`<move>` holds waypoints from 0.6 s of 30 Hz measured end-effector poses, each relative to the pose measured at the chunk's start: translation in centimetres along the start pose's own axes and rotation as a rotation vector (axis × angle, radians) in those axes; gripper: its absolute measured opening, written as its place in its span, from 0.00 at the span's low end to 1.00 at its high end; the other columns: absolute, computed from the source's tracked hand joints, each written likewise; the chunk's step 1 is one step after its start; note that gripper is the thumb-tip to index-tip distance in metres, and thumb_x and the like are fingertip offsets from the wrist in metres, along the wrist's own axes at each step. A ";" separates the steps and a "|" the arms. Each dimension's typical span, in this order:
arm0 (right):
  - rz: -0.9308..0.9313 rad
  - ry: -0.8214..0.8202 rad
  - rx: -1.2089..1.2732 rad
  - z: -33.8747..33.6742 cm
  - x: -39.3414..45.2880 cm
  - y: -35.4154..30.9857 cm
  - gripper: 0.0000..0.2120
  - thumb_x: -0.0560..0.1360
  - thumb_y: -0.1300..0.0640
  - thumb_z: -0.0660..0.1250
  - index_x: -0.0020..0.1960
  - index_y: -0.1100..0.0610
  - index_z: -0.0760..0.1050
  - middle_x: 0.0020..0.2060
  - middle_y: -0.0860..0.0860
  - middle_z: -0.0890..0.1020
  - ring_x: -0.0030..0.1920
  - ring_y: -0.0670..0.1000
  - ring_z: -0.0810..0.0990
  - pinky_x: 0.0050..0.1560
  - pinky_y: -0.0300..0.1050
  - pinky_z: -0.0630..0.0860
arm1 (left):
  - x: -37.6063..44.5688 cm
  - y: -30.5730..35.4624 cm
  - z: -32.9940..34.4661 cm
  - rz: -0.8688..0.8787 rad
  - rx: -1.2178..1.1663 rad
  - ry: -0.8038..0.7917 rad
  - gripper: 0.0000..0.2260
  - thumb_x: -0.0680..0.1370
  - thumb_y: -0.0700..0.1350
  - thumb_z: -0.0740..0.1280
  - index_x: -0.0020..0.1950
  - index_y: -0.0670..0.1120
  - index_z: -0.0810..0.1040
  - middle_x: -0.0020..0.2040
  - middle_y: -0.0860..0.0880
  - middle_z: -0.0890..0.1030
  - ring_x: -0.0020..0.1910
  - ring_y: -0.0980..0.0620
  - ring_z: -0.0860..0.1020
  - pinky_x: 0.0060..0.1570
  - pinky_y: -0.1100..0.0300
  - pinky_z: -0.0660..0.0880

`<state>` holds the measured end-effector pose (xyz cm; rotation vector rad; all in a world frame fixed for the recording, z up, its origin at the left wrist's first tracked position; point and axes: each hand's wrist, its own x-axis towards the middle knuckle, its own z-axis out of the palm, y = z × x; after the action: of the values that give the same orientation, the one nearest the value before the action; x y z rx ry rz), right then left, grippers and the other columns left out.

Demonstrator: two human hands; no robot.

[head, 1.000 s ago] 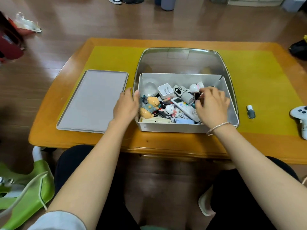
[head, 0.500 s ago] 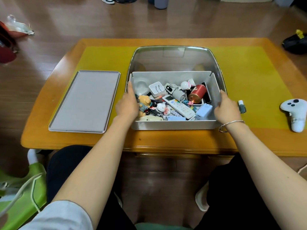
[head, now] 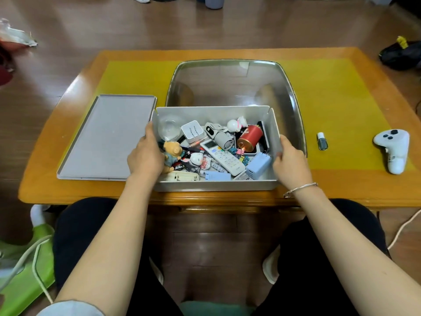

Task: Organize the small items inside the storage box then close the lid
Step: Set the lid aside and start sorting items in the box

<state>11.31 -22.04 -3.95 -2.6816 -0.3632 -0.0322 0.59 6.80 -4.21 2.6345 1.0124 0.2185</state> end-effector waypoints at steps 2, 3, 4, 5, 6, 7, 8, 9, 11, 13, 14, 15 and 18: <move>-0.011 0.007 0.044 0.2 -0.2 0.0 0.24 0.77 0.64 0.59 0.72 0.56 0.60 0.52 0.62 0.81 0.49 0.62 0.79 0.48 0.52 0.77 | -0.2 -0.3 -0.1 0.000 -0.007 0.005 0.33 0.75 0.35 0.62 0.76 0.50 0.53 0.59 0.39 0.76 0.53 0.36 0.75 0.42 0.47 0.68; -0.015 0.005 0.069 0.3 -0.3 0.1 0.24 0.78 0.63 0.58 0.72 0.55 0.61 0.52 0.61 0.81 0.50 0.61 0.80 0.50 0.53 0.77 | -0.2 -0.5 -0.2 0.004 -0.010 0.010 0.33 0.74 0.35 0.63 0.76 0.50 0.53 0.58 0.39 0.76 0.53 0.36 0.75 0.41 0.48 0.67; -0.018 -0.002 0.094 0.4 -0.3 0.2 0.23 0.78 0.62 0.58 0.72 0.54 0.61 0.53 0.60 0.81 0.50 0.60 0.80 0.51 0.54 0.78 | -0.2 -0.6 -0.2 0.005 -0.014 0.015 0.33 0.74 0.35 0.63 0.75 0.49 0.54 0.58 0.39 0.76 0.53 0.36 0.76 0.41 0.48 0.67; -0.025 -0.008 0.123 0.5 -0.3 0.3 0.21 0.79 0.60 0.57 0.72 0.54 0.62 0.54 0.59 0.81 0.50 0.59 0.80 0.51 0.53 0.79 | -0.3 -0.7 -0.2 0.005 -0.018 0.018 0.33 0.74 0.35 0.63 0.75 0.49 0.54 0.58 0.39 0.76 0.52 0.36 0.76 0.40 0.48 0.67; -0.035 -0.004 0.155 0.5 -0.2 0.5 0.19 0.80 0.58 0.56 0.71 0.53 0.64 0.54 0.57 0.81 0.51 0.58 0.80 0.50 0.51 0.78 | -0.3 -0.8 -0.2 0.006 -0.019 0.020 0.33 0.74 0.34 0.63 0.75 0.49 0.54 0.58 0.39 0.76 0.52 0.35 0.76 0.40 0.48 0.67; -0.045 0.021 0.193 0.4 -0.1 0.6 0.17 0.81 0.55 0.54 0.68 0.54 0.68 0.52 0.56 0.81 0.50 0.57 0.80 0.48 0.47 0.77 | -0.3 -0.8 -0.2 0.009 -0.016 0.020 0.33 0.74 0.34 0.63 0.75 0.49 0.54 0.58 0.38 0.76 0.52 0.35 0.76 0.40 0.48 0.67; -0.046 0.061 0.234 0.3 0.1 1.0 0.15 0.81 0.52 0.53 0.63 0.55 0.73 0.49 0.56 0.82 0.49 0.57 0.80 0.43 0.44 0.75 | -0.3 -0.8 -0.1 0.014 -0.011 0.020 0.33 0.74 0.34 0.63 0.75 0.49 0.53 0.58 0.38 0.75 0.52 0.35 0.75 0.41 0.48 0.67; -0.034 0.109 0.267 0.1 0.4 1.4 0.17 0.81 0.50 0.52 0.56 0.56 0.76 0.46 0.57 0.82 0.47 0.57 0.80 0.39 0.43 0.72 | -0.2 -0.8 0.0 0.020 -0.004 0.018 0.34 0.74 0.34 0.63 0.76 0.49 0.53 0.58 0.38 0.75 0.52 0.34 0.75 0.41 0.47 0.67; 0.017 0.199 0.224 -0.3 1.5 2.9 0.20 0.81 0.48 0.51 0.51 0.59 0.77 0.45 0.59 0.81 0.47 0.59 0.78 0.40 0.45 0.68 | -0.1 -0.9 0.1 0.031 0.018 0.002 0.35 0.75 0.34 0.63 0.77 0.48 0.51 0.61 0.37 0.73 0.53 0.34 0.75 0.43 0.45 0.69; 0.095 0.212 0.058 -0.4 3.1 4.9 0.16 0.80 0.51 0.55 0.57 0.60 0.75 0.56 0.60 0.77 0.58 0.62 0.73 0.53 0.51 0.69 | 0.1 -0.9 0.2 0.035 0.030 -0.011 0.36 0.75 0.35 0.63 0.77 0.47 0.49 0.62 0.37 0.72 0.54 0.33 0.75 0.45 0.44 0.70; 0.152 0.174 -0.024 -0.4 3.8 5.9 0.16 0.79 0.53 0.58 0.62 0.59 0.73 0.63 0.60 0.73 0.63 0.63 0.69 0.60 0.53 0.67 | 0.1 -0.9 0.2 0.035 0.026 -0.011 0.36 0.75 0.35 0.63 0.77 0.48 0.49 0.62 0.37 0.71 0.54 0.33 0.75 0.45 0.44 0.70; 0.208 0.123 -0.079 -0.3 4.4 6.9 0.18 0.77 0.55 0.60 0.66 0.58 0.70 0.68 0.60 0.68 0.67 0.63 0.65 0.64 0.55 0.64 | 0.1 -0.9 0.2 0.037 0.018 -0.009 0.36 0.75 0.34 0.63 0.77 0.48 0.49 0.62 0.37 0.72 0.53 0.33 0.75 0.44 0.45 0.70; 0.278 0.015 -0.158 0.3 5.4 9.1 0.25 0.76 0.58 0.61 0.73 0.56 0.61 0.74 0.61 0.56 0.72 0.63 0.56 0.70 0.58 0.56 | 0.0 -1.0 0.2 0.050 0.017 -0.003 0.36 0.74 0.34 0.63 0.77 0.48 0.49 0.61 0.37 0.72 0.52 0.33 0.75 0.43 0.46 0.68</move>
<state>18.89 -28.48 -7.59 -2.8615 0.0203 0.0026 0.05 7.43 -4.71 2.6768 0.9516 0.2184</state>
